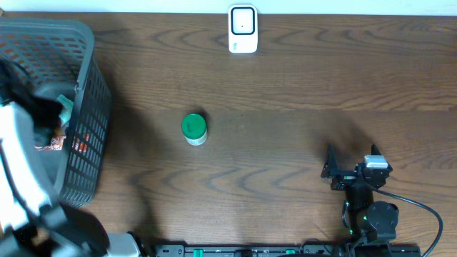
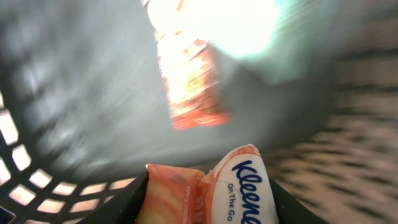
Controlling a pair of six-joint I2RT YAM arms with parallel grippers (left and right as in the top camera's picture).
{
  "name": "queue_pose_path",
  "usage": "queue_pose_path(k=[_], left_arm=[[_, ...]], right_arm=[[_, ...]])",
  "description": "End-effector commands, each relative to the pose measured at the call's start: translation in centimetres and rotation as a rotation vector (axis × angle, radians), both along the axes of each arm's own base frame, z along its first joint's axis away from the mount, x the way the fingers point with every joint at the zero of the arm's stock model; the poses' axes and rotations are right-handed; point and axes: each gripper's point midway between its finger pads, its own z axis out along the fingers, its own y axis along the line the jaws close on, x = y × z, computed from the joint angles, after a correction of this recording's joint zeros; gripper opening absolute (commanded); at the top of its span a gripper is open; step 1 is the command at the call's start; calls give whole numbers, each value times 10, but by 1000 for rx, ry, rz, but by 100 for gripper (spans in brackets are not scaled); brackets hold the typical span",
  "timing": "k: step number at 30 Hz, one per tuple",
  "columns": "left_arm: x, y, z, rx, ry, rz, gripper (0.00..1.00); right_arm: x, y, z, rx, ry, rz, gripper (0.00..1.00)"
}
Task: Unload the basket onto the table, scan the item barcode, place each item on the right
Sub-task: 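Grasp the orange tissue pack in the basket with the left gripper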
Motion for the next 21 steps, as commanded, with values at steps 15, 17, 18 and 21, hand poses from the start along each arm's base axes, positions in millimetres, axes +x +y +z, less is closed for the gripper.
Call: queue_pose_path(k=[15,17,18,21], left_arm=[[51,-304,148,-36,-524,-900,51],[58,-337,124,19,-454,-968,51],[61,-355,110,38,-419,-1000,51],[67,-395,68,64,-321,-1036,51]], right_arm=[[0,1,-2,12,5,2,99],[0,1,-2,12,5,1,99],[0,1,-2,12,5,1,99],[0,1,-2,12,5,1,99]])
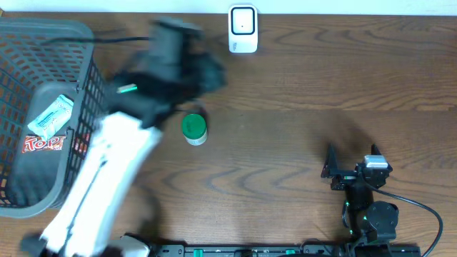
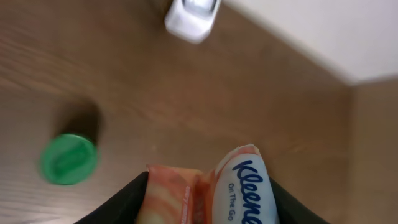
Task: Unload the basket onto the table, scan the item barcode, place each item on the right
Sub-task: 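Grasp the orange tissue pack in the basket with the left gripper, then set the orange tissue pack on the table right of the bottle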
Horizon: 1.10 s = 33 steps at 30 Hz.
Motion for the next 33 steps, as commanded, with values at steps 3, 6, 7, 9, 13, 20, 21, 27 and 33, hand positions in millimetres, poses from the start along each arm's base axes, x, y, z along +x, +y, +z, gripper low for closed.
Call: queue_pose_path(k=[3,6,7,9,13,20,21,27,33], left_arm=[[12,-43,-82,206,98,55,51],[14,-57,-129,274,176,98,51],[14,-61,-144,295,200,111,51],[14,-67,-172,324,245,123,51],[12,-77,-222,374,320,137,51],[0,-87,-262,437,376,111,58],[-1,-88,-262,438,376,108,58],[-6,-86,-263,454,390,103,72],[1,-83,-241,446,346,56,95]], right_arm=[[0,1,-2,12,5,2,99],[0,1,-2,12,5,1,99],[0,1,-2,12,5,1,99],[0,1,-2,12,5,1,99],[0,1,-2,12,5,1,99],[0,1,-2,12,5,1,99],[0,1,-2,12,5,1,99],[0,1,-2,12,5,2,99],[0,1,-2,12,5,1,99]])
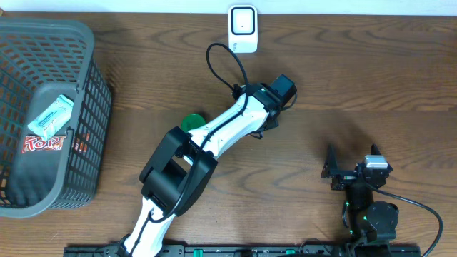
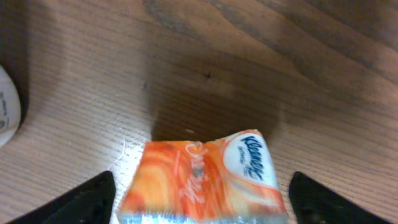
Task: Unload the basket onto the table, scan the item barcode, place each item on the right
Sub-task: 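Set the orange tissue pack on the table right of the bottle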
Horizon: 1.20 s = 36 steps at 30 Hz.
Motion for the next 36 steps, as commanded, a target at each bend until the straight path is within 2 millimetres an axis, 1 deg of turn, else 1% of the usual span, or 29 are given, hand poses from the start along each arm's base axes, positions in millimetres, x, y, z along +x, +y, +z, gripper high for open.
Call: queue_pose_path(k=[1,2,5,7,8,10,11,12,13,14,16,18,20,21,22,23,24,26,28,30,34,36], left_arm=[[12,6,36,-17,-65,-61,98],[14,7,46,-24,-81,-82,98],[16,13,88,-58,-147,-131,98],[15,20,125,-88,-207,-157,98],[12,32,166,-122,-282,-179,98],[10,51,210,-156,-377,-189,98],[7,77,252,-180,-473,-177,98],[5,94,273,-184,-524,-168,98],[3,110,288,-183,-564,-154,98],[-1,131,306,-179,-609,-127,98],[-8,174,330,-158,-675,-53,98],[-22,237,351,-103,-736,96,98],[-36,285,357,-54,-755,229,98],[-43,305,359,-28,-756,286,98],[-51,326,358,2,-752,351,98],[-63,356,355,45,-731,442,98],[-67,371,351,67,-713,489,98],[-71,395,338,92,-661,570,98],[-70,412,323,95,-606,627,98],[-69,430,305,91,-542,714,98],[-64,460,260,78,-389,851,98],[-61,470,228,54,-284,939,98]], right_arm=[[0,1,-2,12,5,1,99],[0,1,-2,12,5,1,99],[0,1,-2,12,5,2,99],[0,1,-2,12,5,2,99],[0,1,-2,12,5,1,99],[0,1,-2,12,5,1,99],[0,1,-2,12,5,1,99],[0,1,-2,12,5,2,99],[0,1,-2,12,5,1,99],[0,1,-2,12,5,2,99],[0,1,-2,12,5,1,99],[0,1,-2,12,5,1,99],[0,1,-2,12,5,1,99],[0,1,-2,12,5,1,99],[0,1,-2,12,5,2,99],[0,1,-2,12,5,1,99],[0,1,-2,12,5,1,99],[0,1,-2,12,5,1,99],[0,1,-2,12,5,2,99],[0,1,-2,12,5,1,99],[0,1,-2,12,5,1,99],[0,1,-2,12,5,1,99]])
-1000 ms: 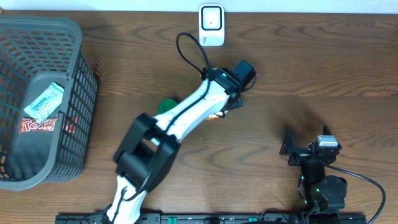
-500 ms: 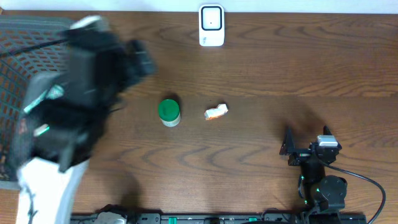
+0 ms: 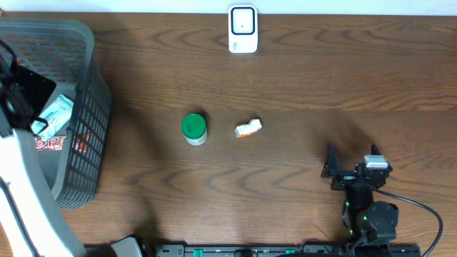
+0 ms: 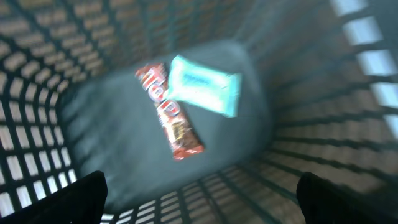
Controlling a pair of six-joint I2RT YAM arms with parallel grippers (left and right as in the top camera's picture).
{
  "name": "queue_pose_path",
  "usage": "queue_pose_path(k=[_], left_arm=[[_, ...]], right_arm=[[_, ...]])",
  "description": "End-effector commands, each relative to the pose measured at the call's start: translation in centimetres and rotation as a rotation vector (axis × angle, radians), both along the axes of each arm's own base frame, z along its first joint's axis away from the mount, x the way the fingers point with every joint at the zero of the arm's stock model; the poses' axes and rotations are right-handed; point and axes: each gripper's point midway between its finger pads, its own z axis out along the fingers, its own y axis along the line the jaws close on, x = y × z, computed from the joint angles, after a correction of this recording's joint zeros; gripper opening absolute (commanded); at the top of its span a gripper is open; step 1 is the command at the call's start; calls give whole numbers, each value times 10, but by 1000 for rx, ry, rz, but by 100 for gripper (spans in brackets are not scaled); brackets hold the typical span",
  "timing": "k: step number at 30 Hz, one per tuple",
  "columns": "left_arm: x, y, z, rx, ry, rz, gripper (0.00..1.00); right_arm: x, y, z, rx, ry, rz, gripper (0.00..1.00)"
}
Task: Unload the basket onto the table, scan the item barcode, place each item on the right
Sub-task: 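Set the orange tissue pack on the table right of the bottle, then grasp the red candy bar in the basket with the left gripper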
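An orange and white Kleenex tissue pack (image 3: 248, 128) lies on the wooden table, just right of a green-lidded jar (image 3: 193, 129). The white barcode scanner (image 3: 243, 29) stands at the table's far edge. My left gripper (image 4: 199, 208) is open and empty, hanging over the grey basket (image 3: 89, 135) at the left. Below it, on the basket floor, lie a red candy bar (image 4: 169, 112) and a light blue packet (image 4: 205, 86). My right gripper (image 3: 333, 164) rests at the near right, holding nothing that I can make out.
The basket's mesh walls (image 4: 323, 124) surround the left gripper's view. The right arm's base and cable (image 3: 400, 207) sit at the near right edge of the table.
My left arm has moved from the middle of the table to above the basket at the left. The tissue pack stays on the table beside the jar. The right arm has not moved.
My left gripper was in the basket, shut on the tissue pack. It then held the pack over the table near the jar and scanner. Later it was open with the pack lying on the table. Now it hangs empty over the basket.
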Motion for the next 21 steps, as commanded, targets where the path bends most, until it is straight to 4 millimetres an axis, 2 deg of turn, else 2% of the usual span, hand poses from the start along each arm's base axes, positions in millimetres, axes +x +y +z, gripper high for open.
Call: queue_pose_path(k=[1,6,13,16,21], left_arm=[[3,16,-49,-129,102,150,98],[8,26,-109,-245,217,313,98],[8,29,-183,-325,398,388,98],[7,34,-207,-345,444,405,98],[4,44,-222,-357,469,414,98]], right_arm=[[0,1,-2,12,6,2,99],[0,1,-2,12,6,1,99],[0,1,-2,12,6,2,99],[0,1,-2,12,6,2,99],[0,1,-2,12,6,1,99]])
